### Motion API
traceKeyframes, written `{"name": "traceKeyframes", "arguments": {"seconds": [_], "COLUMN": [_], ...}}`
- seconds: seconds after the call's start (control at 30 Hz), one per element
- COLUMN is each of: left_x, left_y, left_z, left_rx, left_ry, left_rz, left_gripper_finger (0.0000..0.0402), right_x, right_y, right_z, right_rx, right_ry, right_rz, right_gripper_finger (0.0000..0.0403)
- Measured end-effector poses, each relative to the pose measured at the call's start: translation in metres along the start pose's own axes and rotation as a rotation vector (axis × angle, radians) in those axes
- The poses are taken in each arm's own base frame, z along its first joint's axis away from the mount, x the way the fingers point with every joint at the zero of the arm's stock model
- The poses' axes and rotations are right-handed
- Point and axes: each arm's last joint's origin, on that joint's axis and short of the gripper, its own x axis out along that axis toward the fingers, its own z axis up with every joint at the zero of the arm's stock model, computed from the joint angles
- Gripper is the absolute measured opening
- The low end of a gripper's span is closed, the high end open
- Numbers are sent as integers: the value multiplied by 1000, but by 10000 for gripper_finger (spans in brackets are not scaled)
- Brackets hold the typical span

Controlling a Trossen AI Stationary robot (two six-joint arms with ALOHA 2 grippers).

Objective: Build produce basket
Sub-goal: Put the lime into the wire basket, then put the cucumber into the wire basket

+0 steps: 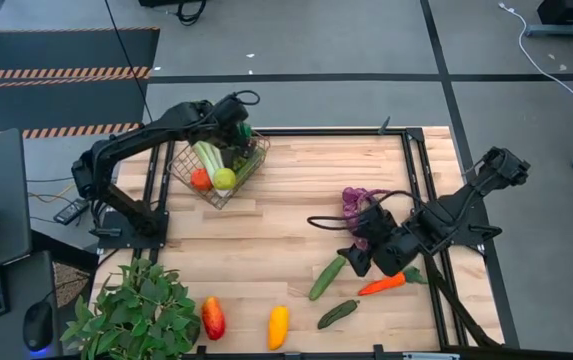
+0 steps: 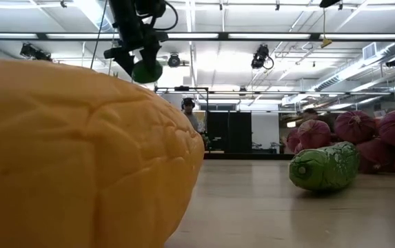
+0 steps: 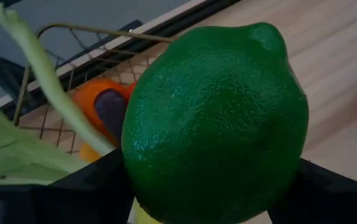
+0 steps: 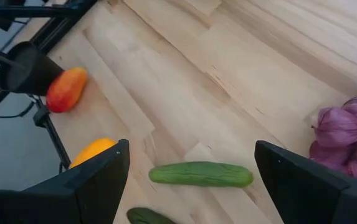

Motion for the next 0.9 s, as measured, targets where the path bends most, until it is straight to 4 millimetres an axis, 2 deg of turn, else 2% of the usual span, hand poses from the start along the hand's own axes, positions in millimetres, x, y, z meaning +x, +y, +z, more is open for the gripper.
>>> {"name": "traceKeyframes", "arguments": {"seconds": [0.13,0.23,0.5,0.77,0.9], "left_x": [1,2,2,0,-2], "left_y": [4,8,12,5,-9], "left_z": [4,6,8,3,-3], "left_rx": [12,87,175,185,186], "left_ry": [-32,-45,-62,-53,-11], "left_rz": [18,56,121,119,-23], "left_gripper_finger": [298,318,394,398,397], "right_x": [4,6,11,14,14], "right_y": [-2,-4,-8,-11,-11], "right_z": [6,11,19,26,25], "right_rx": [-2,7,-14,-9,27], "right_ry": [3,-4,9,3,2], "right_rz": [-12,-24,-38,-53,-53], "right_gripper_finger": [348,348,348,348,348]}}
